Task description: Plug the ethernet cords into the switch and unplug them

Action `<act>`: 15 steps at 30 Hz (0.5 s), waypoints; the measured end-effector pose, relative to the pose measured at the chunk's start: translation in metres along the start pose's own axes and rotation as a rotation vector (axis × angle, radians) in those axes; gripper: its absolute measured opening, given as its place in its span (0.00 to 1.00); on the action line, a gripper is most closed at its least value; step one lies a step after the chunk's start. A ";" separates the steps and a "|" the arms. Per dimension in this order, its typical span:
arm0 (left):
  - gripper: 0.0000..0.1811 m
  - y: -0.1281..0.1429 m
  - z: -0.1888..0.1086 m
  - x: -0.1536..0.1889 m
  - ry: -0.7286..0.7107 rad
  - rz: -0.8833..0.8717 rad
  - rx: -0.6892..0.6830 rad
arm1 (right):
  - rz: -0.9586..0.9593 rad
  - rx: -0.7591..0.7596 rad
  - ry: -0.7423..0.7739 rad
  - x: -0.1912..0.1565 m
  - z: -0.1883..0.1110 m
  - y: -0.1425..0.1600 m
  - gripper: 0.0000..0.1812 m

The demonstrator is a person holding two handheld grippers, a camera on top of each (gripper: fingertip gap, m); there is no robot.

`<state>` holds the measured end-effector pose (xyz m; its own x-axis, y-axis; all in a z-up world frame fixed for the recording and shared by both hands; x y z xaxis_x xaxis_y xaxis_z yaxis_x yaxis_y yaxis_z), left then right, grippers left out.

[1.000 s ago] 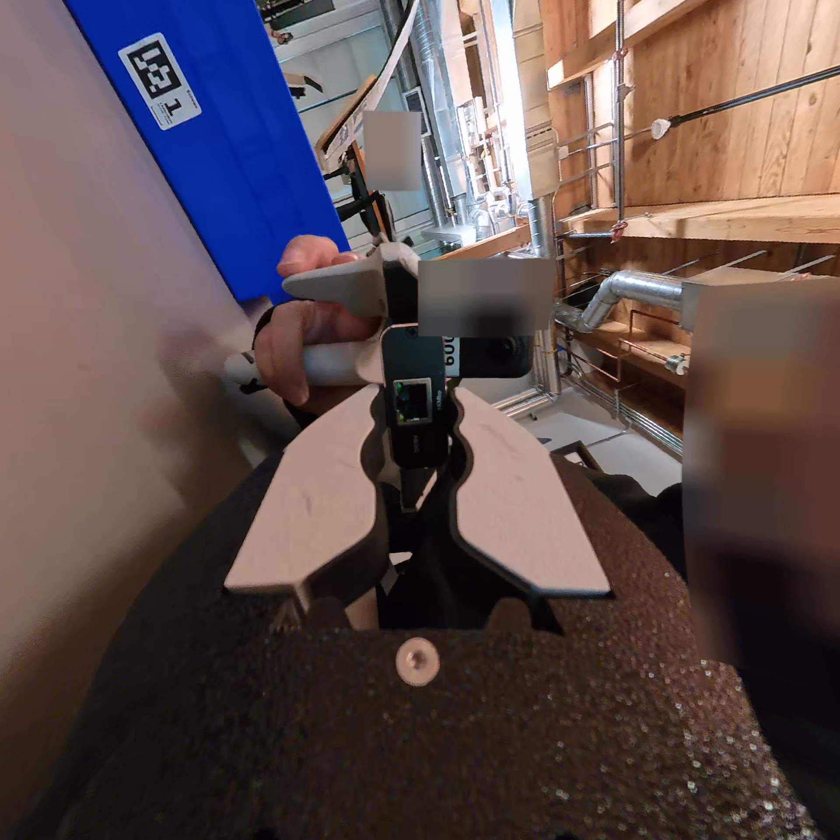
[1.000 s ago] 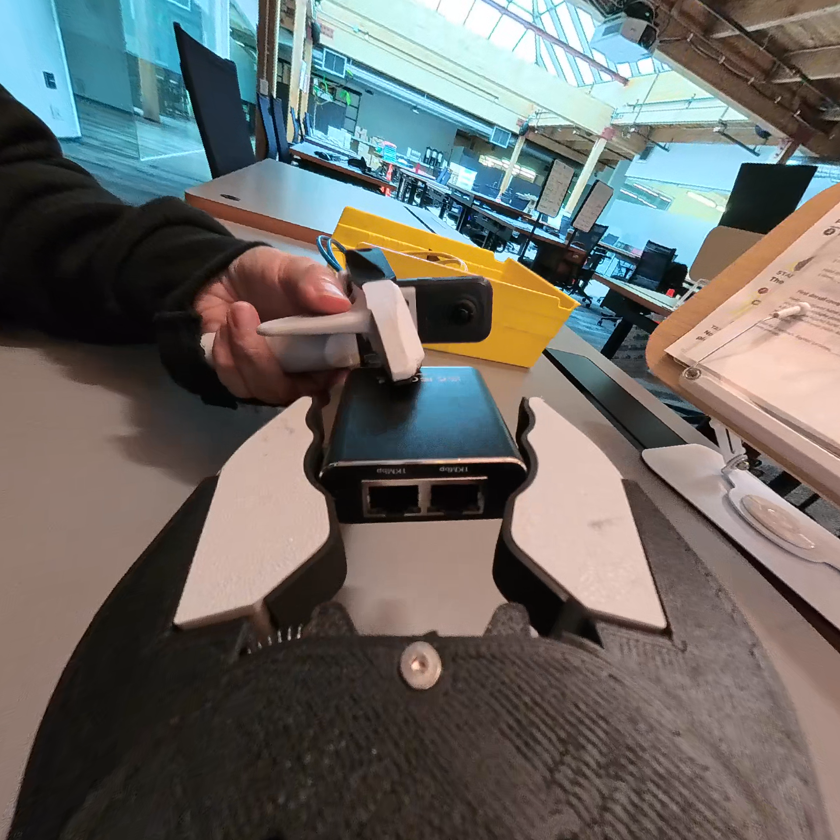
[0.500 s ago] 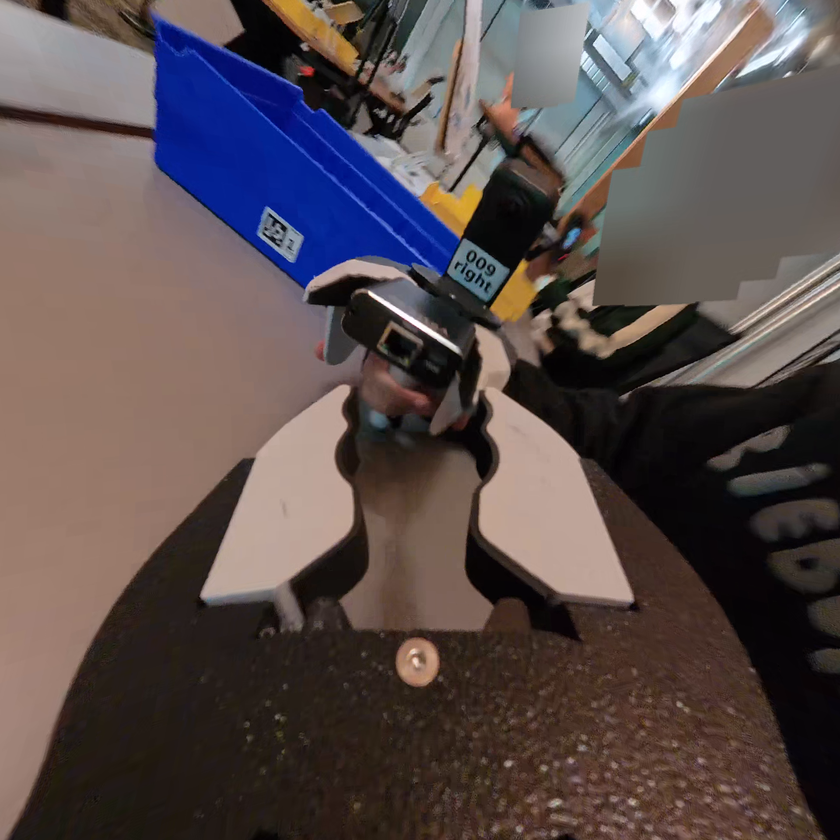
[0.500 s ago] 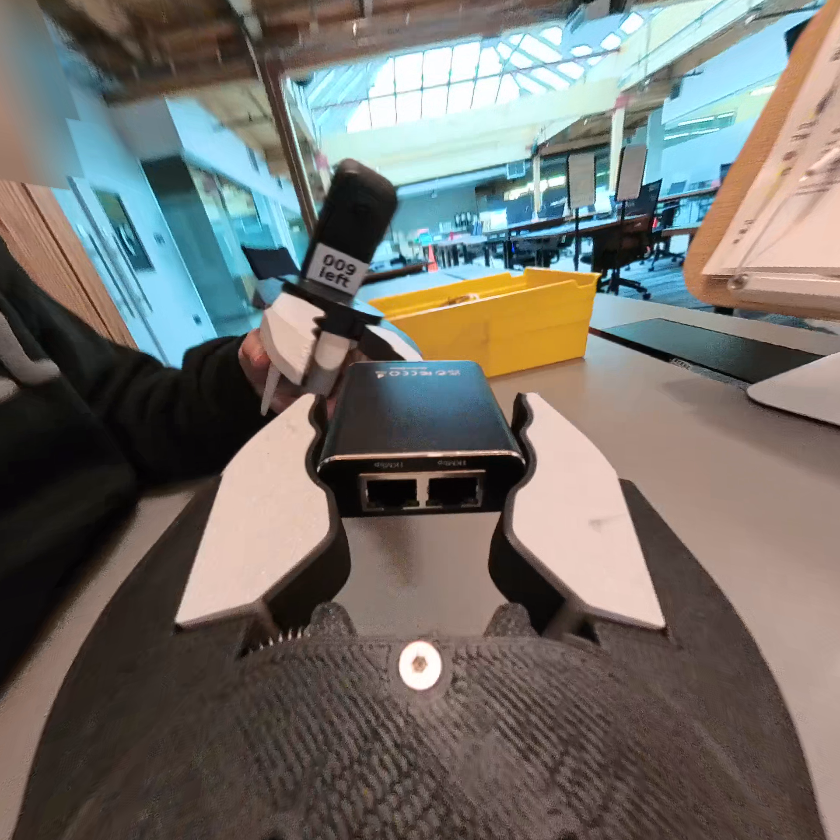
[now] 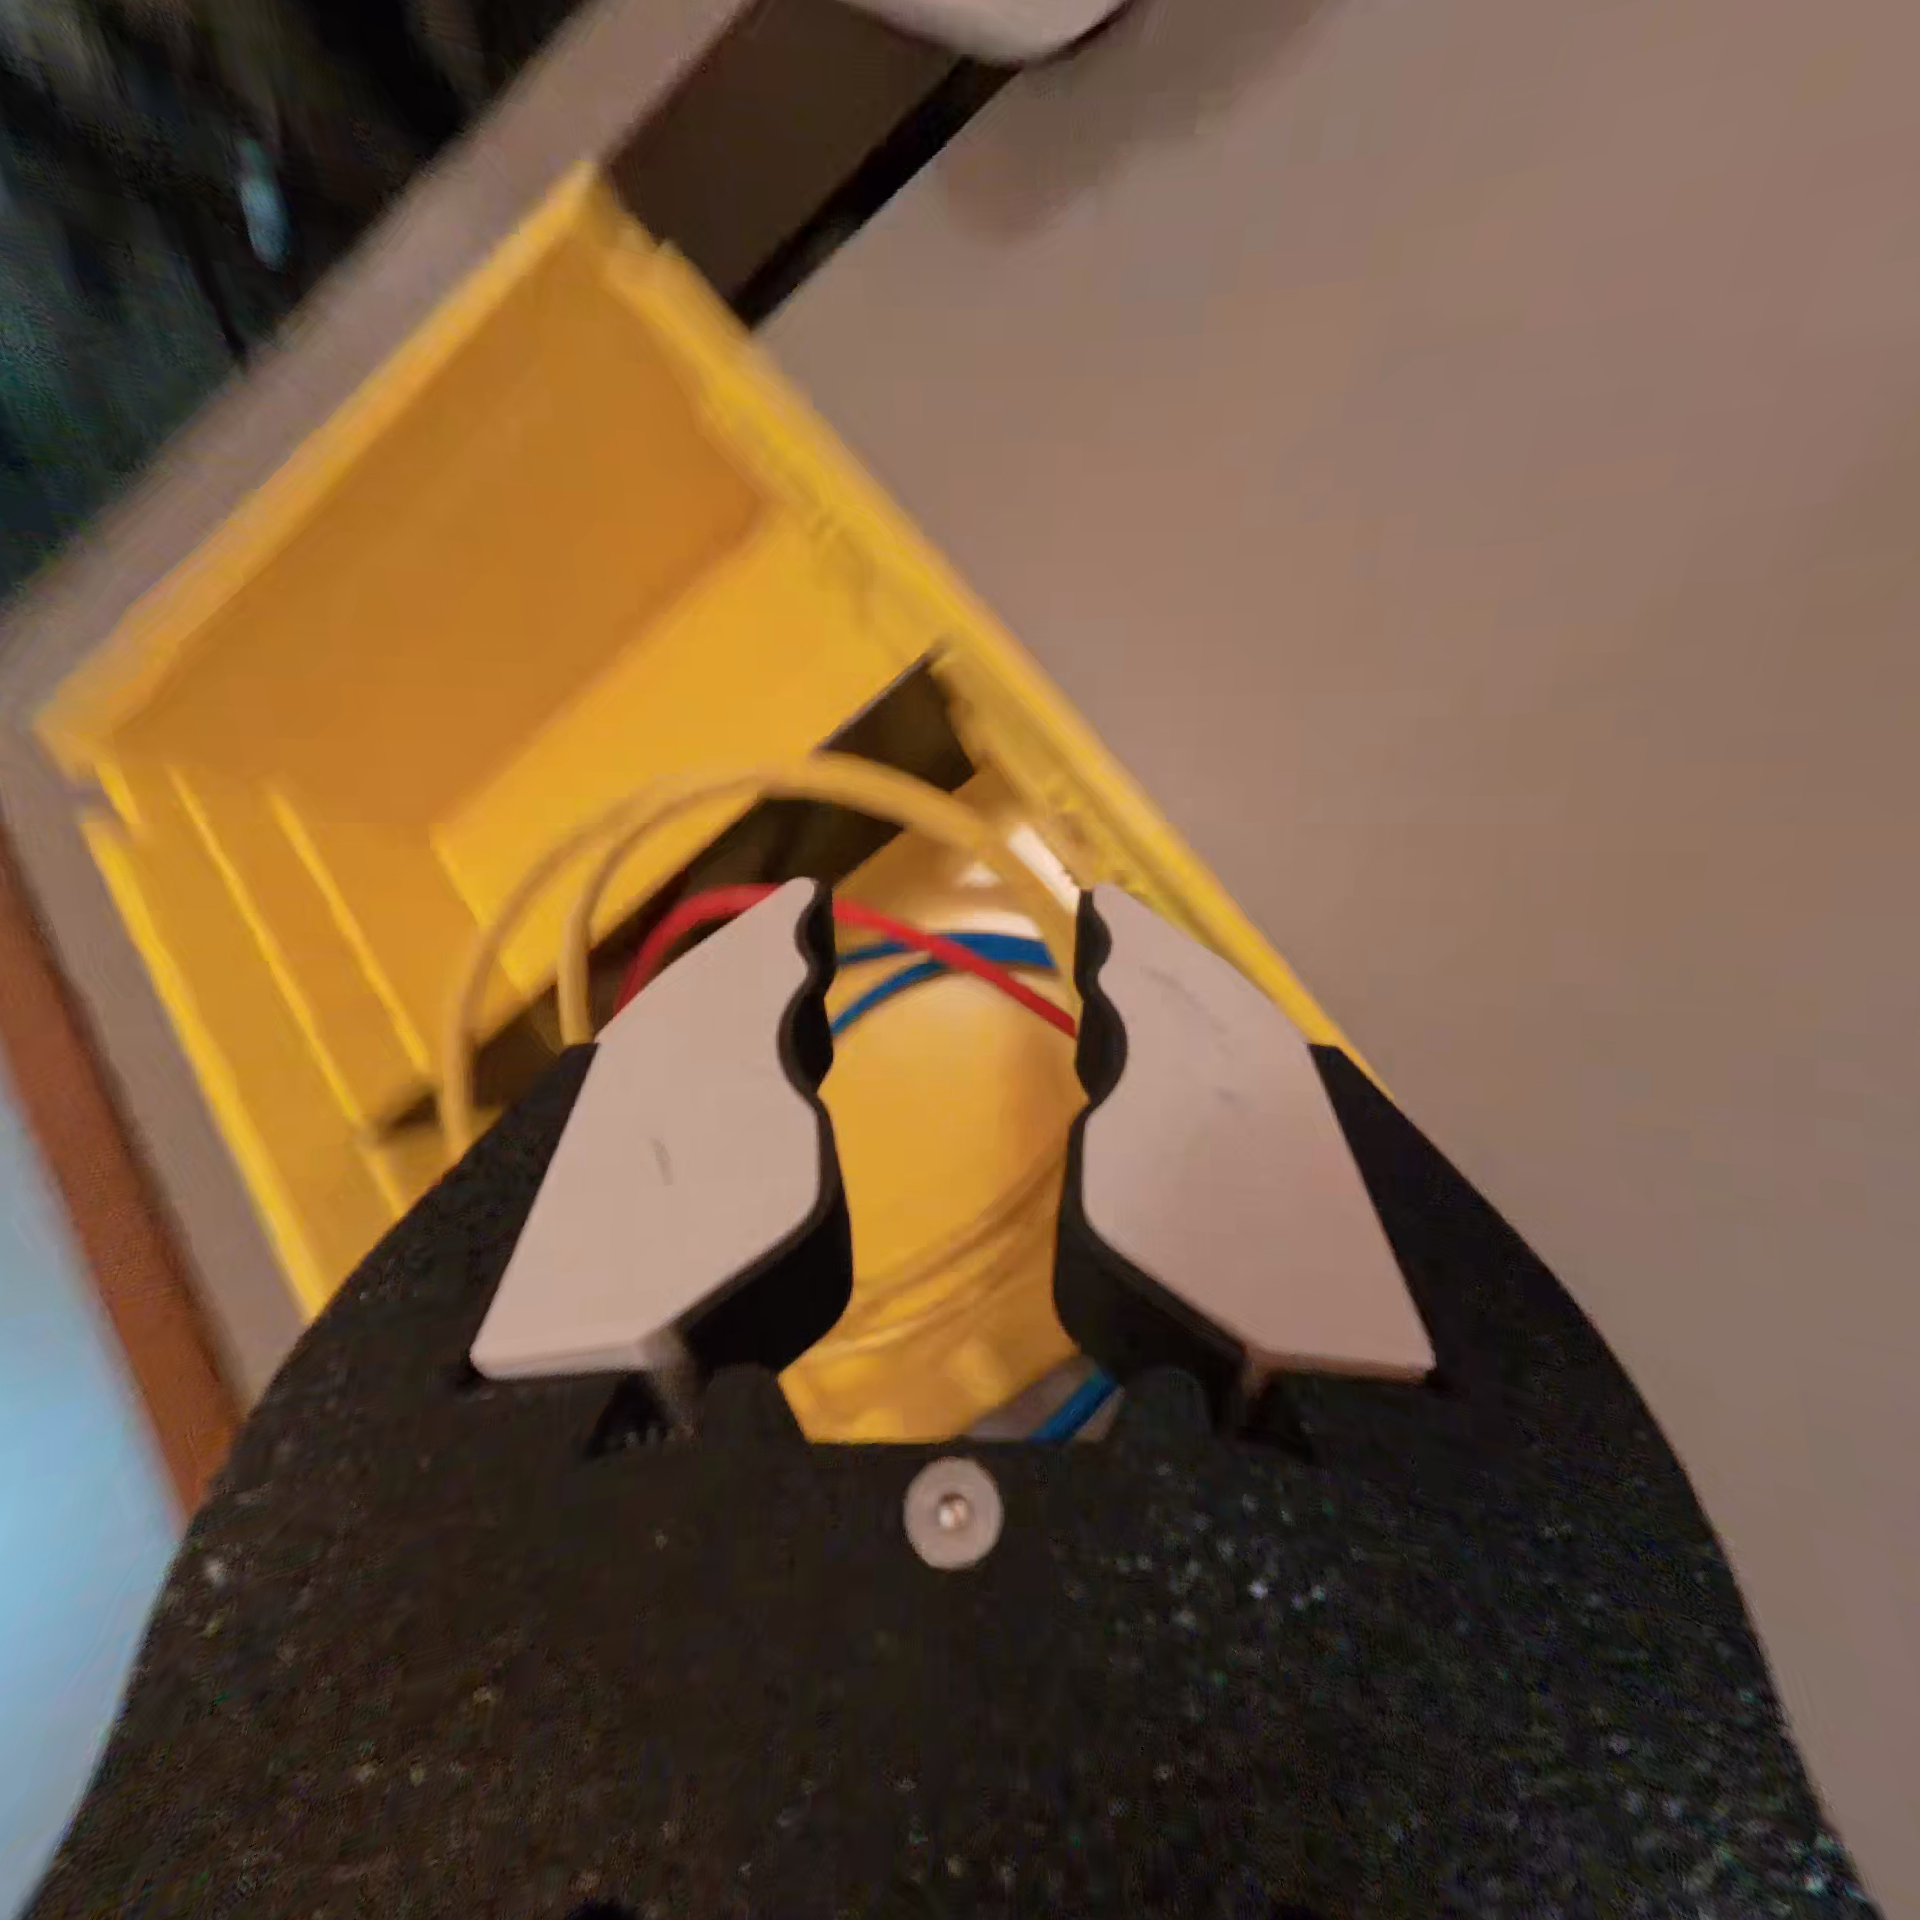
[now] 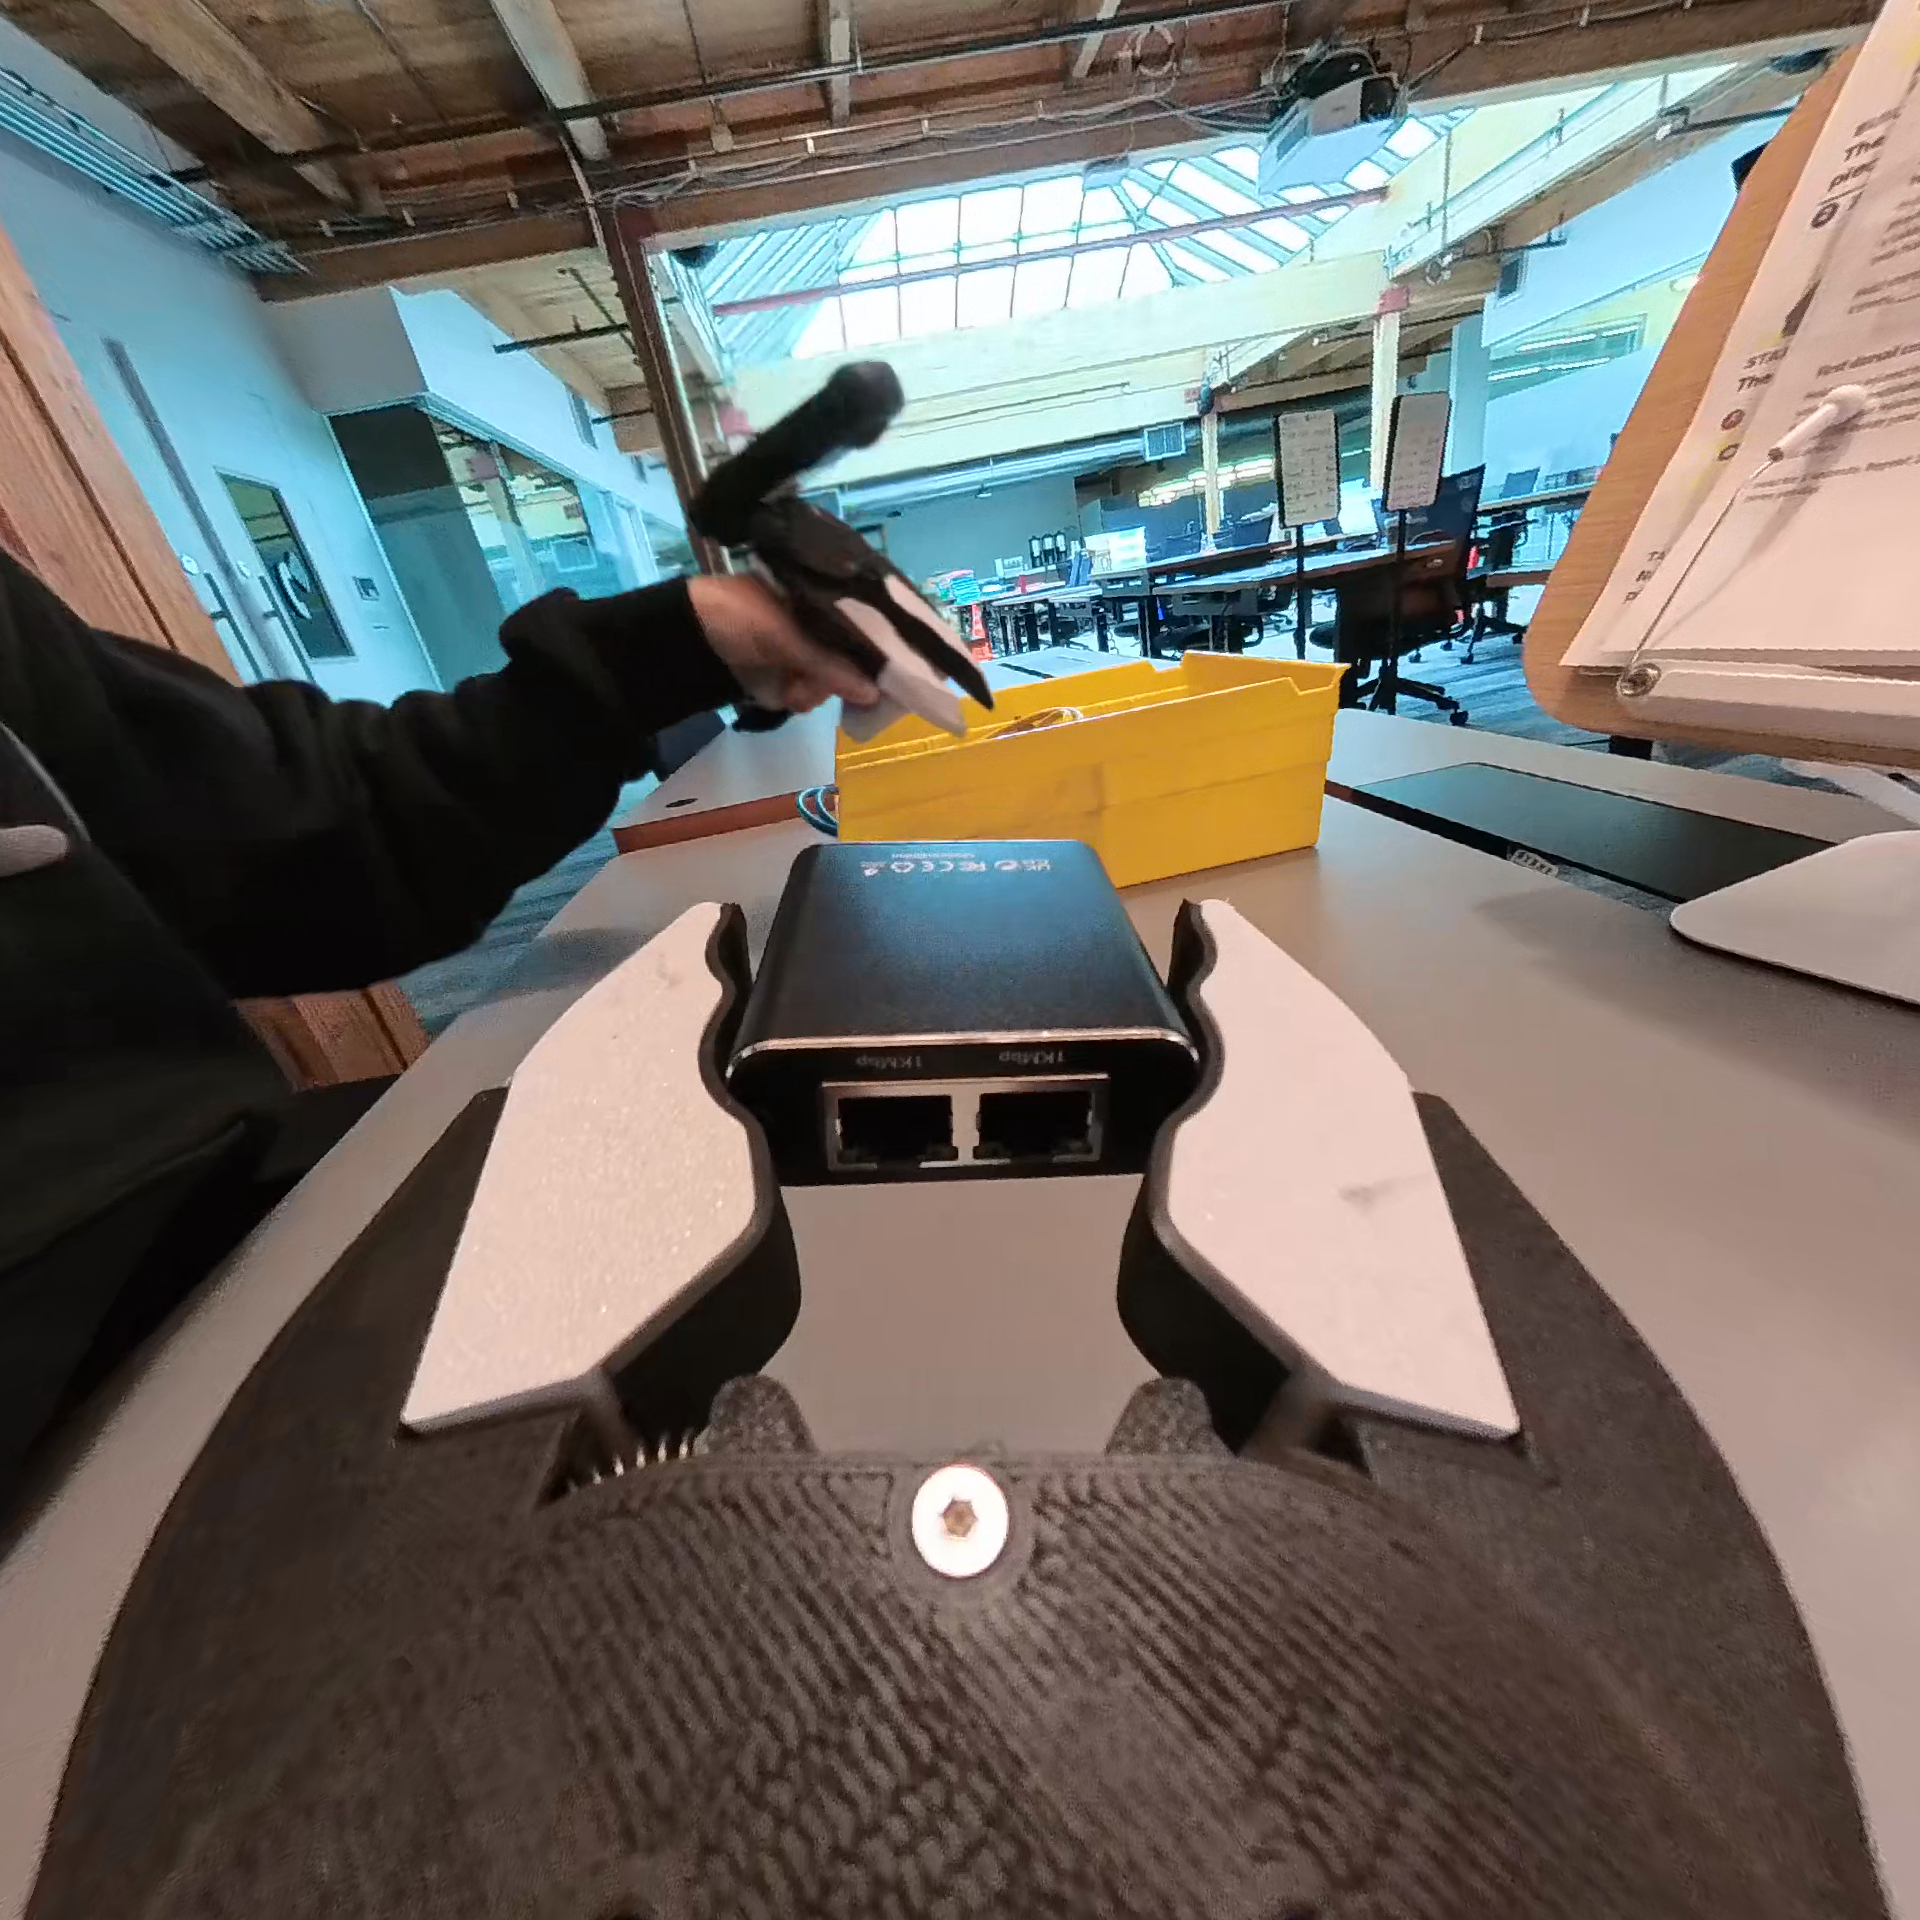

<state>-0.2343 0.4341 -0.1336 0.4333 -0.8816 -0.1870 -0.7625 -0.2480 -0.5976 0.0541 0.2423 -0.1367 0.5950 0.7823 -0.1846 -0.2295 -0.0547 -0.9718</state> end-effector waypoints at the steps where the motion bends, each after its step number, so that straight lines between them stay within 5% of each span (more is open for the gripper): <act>1: 0.23 0.007 0.008 -0.011 0.015 -0.189 0.006 | -0.004 -0.005 -0.006 -0.001 0.001 0.000 0.43; 5: 0.23 0.026 0.036 -0.023 0.141 -0.562 0.036 | -0.022 -0.022 -0.006 -0.003 0.002 0.002 0.43; 10: 0.16 0.045 0.071 -0.028 0.197 -0.653 -0.075 | -0.042 -0.033 -0.005 -0.007 0.003 0.004 0.43; 15: 0.07 0.037 0.052 -0.022 0.233 -0.635 -0.029 | -0.029 -0.008 -0.114 -0.031 -0.002 -0.007 0.43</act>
<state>-0.2473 0.4655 -0.1927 0.6893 -0.6238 0.3686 -0.4076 -0.7544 -0.5144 0.0385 0.2177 -0.1246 0.5099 0.8490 -0.1386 -0.2071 -0.0352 -0.9777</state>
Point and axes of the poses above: each gripper's, where its closed fingertips meet, z out along the fingers, y out of its underside, x = y × z across the jaws, the point moved 2 cm from there along -z, back along the fingers, and after that the axes turned 3 degrees about y, right-handed, at the moved point
